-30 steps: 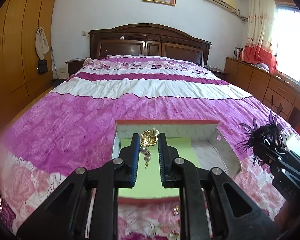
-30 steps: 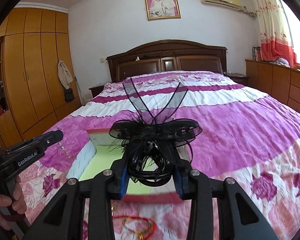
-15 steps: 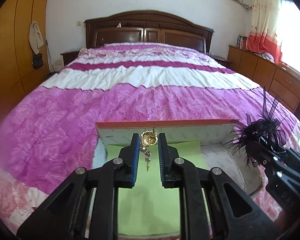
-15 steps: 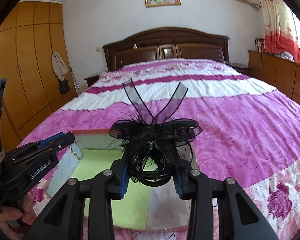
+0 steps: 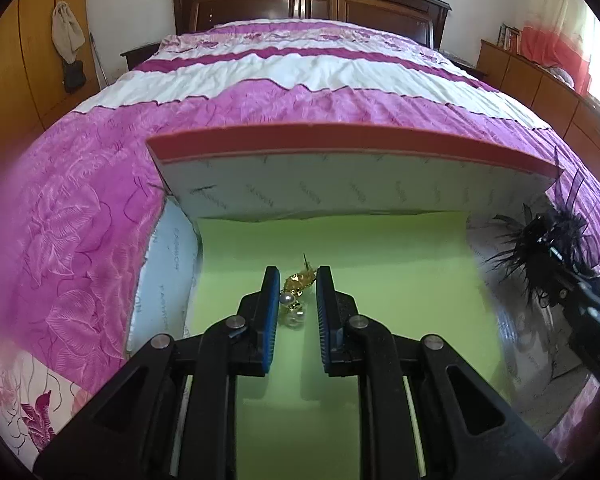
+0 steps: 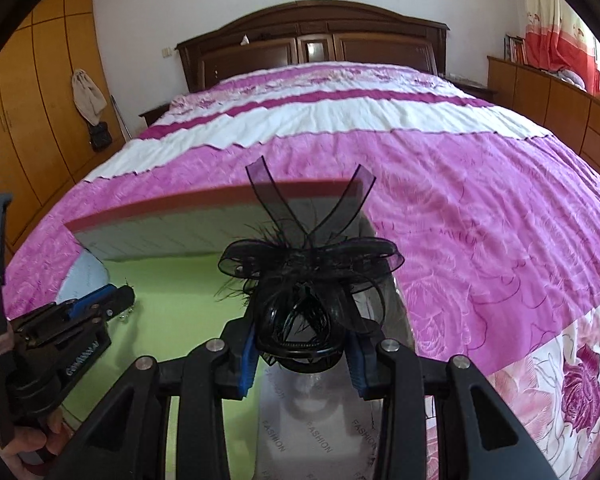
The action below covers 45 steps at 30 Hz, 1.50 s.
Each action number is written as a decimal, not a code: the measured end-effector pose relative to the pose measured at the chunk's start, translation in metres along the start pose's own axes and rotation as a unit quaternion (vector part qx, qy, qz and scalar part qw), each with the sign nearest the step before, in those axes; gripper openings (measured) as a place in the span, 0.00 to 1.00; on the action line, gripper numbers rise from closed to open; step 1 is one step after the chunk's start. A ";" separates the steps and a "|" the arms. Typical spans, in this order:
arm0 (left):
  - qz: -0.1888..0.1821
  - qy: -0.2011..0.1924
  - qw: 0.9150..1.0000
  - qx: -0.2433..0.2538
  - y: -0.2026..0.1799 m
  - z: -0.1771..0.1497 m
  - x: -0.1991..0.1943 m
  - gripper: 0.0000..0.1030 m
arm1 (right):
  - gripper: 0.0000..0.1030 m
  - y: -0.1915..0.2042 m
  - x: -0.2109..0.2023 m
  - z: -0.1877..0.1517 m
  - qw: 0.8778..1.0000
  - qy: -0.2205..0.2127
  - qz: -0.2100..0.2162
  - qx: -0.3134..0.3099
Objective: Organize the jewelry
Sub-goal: 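Open the left gripper over the box while the right gripper drops the bow inside, then lift both open grippers out of the box back toward the jewelry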
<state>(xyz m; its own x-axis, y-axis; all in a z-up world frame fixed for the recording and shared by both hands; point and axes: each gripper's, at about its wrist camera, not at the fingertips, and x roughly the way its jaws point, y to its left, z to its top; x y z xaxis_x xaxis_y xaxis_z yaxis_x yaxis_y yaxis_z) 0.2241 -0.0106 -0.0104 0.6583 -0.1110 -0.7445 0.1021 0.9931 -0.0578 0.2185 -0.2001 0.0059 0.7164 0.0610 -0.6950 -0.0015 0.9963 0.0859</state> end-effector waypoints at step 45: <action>-0.010 -0.017 1.000 0.010 -0.005 -0.020 -0.094 0.40 | 0.67 -0.005 -0.103 -0.027 0.996 -0.066 0.045 0.040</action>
<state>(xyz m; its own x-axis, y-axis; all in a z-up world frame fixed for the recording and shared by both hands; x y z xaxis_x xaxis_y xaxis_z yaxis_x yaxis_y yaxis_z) 0.1471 -0.0040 0.0466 0.6805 -0.1323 -0.7207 0.1304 0.9897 -0.0585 0.1260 -0.2092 0.0581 0.8010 0.1363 -0.5830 -0.0177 0.9787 0.2046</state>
